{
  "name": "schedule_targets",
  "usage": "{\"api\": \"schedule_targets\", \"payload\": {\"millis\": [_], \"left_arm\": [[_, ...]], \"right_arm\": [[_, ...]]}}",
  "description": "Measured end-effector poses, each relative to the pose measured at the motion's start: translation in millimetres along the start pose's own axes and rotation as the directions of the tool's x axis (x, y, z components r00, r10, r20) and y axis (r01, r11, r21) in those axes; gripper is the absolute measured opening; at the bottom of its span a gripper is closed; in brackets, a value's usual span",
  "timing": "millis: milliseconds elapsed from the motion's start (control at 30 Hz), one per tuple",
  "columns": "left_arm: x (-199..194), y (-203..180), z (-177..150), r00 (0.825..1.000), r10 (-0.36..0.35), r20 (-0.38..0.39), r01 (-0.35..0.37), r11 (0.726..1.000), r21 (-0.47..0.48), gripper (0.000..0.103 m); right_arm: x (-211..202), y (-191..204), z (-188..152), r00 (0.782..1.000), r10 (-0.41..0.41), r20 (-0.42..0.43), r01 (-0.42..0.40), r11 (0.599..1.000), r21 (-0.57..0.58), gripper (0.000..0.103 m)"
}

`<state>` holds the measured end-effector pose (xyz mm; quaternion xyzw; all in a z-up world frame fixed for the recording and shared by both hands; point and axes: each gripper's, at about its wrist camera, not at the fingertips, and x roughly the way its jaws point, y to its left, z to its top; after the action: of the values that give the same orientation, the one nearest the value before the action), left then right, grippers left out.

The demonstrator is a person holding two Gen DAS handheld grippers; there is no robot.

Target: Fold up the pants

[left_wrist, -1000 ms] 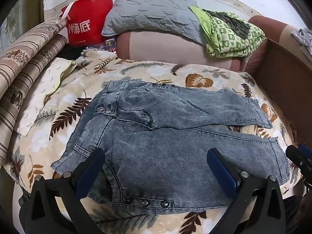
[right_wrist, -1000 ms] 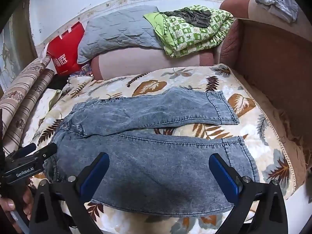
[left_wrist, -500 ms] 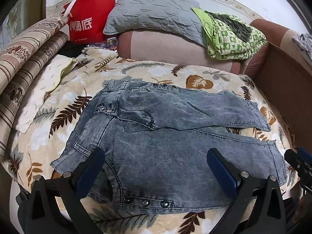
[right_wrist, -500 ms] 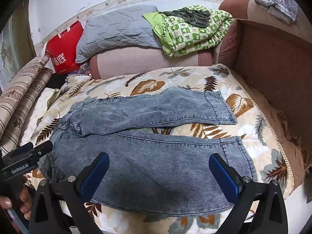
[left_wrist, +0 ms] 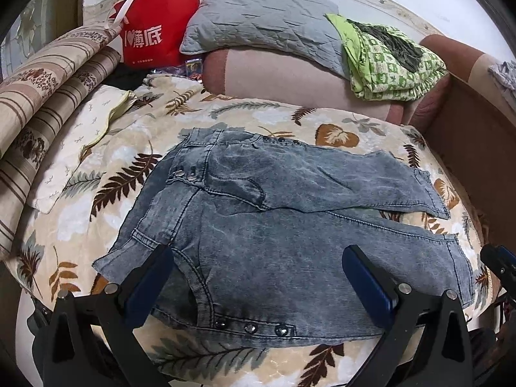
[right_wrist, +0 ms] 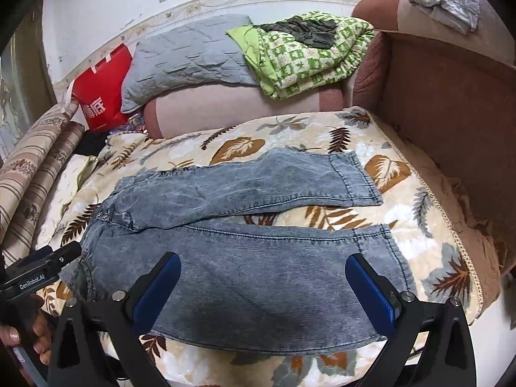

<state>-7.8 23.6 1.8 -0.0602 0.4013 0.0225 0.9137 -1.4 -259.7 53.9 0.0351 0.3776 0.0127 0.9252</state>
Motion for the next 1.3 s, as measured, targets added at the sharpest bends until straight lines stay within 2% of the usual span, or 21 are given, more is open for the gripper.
{"api": "schedule_targets", "payload": {"millis": [533, 667, 767, 833, 933, 1000, 1067, 1167, 1233, 1300], "left_arm": [[6, 16, 2, 1.0, 0.003, -0.009, -0.003, 1.0, -0.021, 0.103], [10, 39, -6, 1.0, -0.008, -0.018, 0.006, 0.997, -0.07, 0.103], [28, 78, -22, 0.994, 0.065, -0.087, -0.078, 0.984, -0.157, 0.103], [41, 97, -32, 0.985, 0.103, -0.138, -0.128, 0.973, -0.191, 0.103], [62, 123, -46, 0.965, 0.133, -0.226, -0.187, 0.953, -0.239, 0.103], [69, 131, -50, 0.963, 0.123, -0.241, -0.188, 0.944, -0.271, 0.103], [74, 138, -53, 0.966, 0.091, -0.243, -0.167, 0.935, -0.312, 0.103], [81, 145, -55, 0.964, 0.086, -0.253, -0.172, 0.925, -0.34, 0.103], [81, 147, -54, 0.966, 0.085, -0.242, -0.172, 0.915, -0.365, 0.103], [81, 149, -52, 0.97, 0.085, -0.228, -0.168, 0.911, -0.377, 0.1]], "right_arm": [[7, 8, 1, 1.0, 0.009, -0.002, -0.009, 1.0, -0.014, 0.103], [12, 1, -11, 0.999, 0.036, -0.039, -0.035, 0.999, 0.025, 0.103], [19, -13, -37, 0.993, 0.067, -0.098, -0.061, 0.996, 0.07, 0.103], [29, -31, -60, 0.979, 0.12, -0.165, -0.095, 0.984, 0.149, 0.103], [40, -72, -82, 0.954, 0.201, -0.222, -0.121, 0.936, 0.33, 0.103], [43, -103, -90, 0.951, 0.222, -0.217, -0.105, 0.888, 0.447, 0.103], [49, -135, -97, 0.948, 0.236, -0.214, -0.078, 0.823, 0.562, 0.103], [59, -168, -103, 0.942, 0.265, -0.205, -0.055, 0.727, 0.685, 0.103], [65, -187, -107, 0.942, 0.291, -0.168, -0.067, 0.652, 0.755, 0.103], [66, -198, -107, 0.945, 0.299, -0.135, -0.073, 0.595, 0.801, 0.103]]}}
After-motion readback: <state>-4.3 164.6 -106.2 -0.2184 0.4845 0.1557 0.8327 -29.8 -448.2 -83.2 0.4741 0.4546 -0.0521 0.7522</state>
